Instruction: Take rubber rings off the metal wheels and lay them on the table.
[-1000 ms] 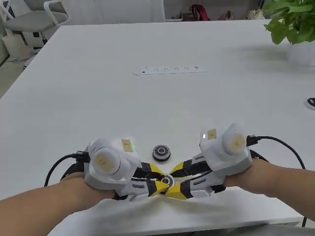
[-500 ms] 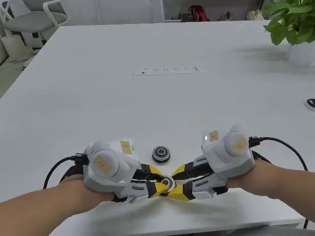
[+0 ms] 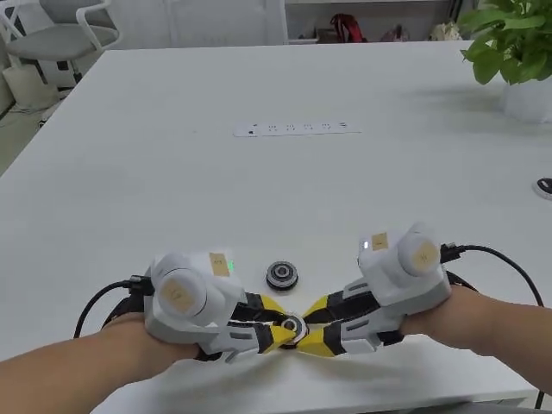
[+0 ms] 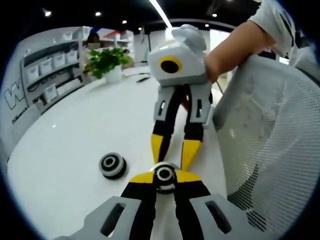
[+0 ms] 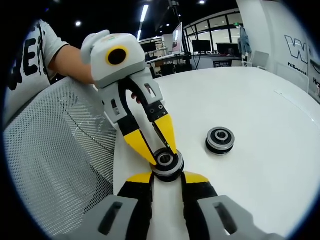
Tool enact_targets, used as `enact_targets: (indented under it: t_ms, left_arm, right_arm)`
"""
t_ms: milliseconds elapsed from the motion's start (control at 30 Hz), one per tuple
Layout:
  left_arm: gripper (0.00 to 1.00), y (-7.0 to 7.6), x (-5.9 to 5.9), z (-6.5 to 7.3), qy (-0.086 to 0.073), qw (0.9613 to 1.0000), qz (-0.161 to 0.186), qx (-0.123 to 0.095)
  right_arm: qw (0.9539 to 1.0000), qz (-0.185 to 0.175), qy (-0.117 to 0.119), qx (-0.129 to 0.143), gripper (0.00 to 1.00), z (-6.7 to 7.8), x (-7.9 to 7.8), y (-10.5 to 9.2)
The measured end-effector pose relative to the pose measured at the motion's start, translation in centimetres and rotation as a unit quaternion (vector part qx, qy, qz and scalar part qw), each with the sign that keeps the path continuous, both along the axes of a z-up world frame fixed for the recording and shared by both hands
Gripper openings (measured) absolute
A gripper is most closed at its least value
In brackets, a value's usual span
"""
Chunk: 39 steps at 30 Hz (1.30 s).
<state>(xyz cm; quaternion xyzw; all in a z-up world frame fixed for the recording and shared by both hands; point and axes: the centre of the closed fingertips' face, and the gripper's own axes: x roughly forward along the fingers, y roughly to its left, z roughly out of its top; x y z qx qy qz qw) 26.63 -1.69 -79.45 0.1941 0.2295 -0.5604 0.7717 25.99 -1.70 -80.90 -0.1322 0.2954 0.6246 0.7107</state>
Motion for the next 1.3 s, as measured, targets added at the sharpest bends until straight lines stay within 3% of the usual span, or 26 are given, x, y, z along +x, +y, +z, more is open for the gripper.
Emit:
enact_targets:
  t_ms: [300, 367, 433, 533, 633, 733, 867, 1300]
  left_arm:
    - [0.13, 0.1, 0.1, 0.0, 0.0, 1.0, 0.003, -0.001]
    - [0.13, 0.1, 0.1, 0.0, 0.0, 1.0, 0.003, -0.001]
    - [0.13, 0.1, 0.1, 0.0, 0.001, 1.0, 0.003, -0.002]
    - [0.13, 0.1, 0.1, 0.0, 0.001, 1.0, 0.003, -0.003]
    - [0.13, 0.1, 0.1, 0.0, 0.001, 1.0, 0.002, -0.003]
    - [0.13, 0.1, 0.1, 0.0, 0.001, 1.0, 0.002, -0.004]
    - [0.13, 0.1, 0.1, 0.0, 0.001, 1.0, 0.002, -0.004]
    - [0.13, 0.1, 0.1, 0.0, 0.001, 1.0, 0.006, -0.005]
  right_arm:
    - [1.0, -0.002, 0.003, 0.001, 0.15, 0.0, -0.1, -0.2]
    - [1.0, 0.006, -0.008, -0.001, 0.15, 0.0, -0.2, -0.2]
    - [0.9998, 0.012, -0.018, 0.002, 0.17, 0.2, -0.1, 0.0]
    - [0.9998, 0.012, -0.012, 0.014, 0.26, 0.4, -0.3, 0.7]
    - [0.9989, 0.021, -0.041, 0.007, 0.29, 0.4, -0.3, 1.2]
    - [0.9985, 0.02, -0.051, 0.006, 0.32, 0.4, 0.1, 1.4]
    - [0.9983, 0.024, -0.053, 0.0, 0.24, 0.3, 0.1, 1.2]
    - [0.999, 0.02, -0.039, -0.009, 0.16, 0.1, 0.4, 0.1]
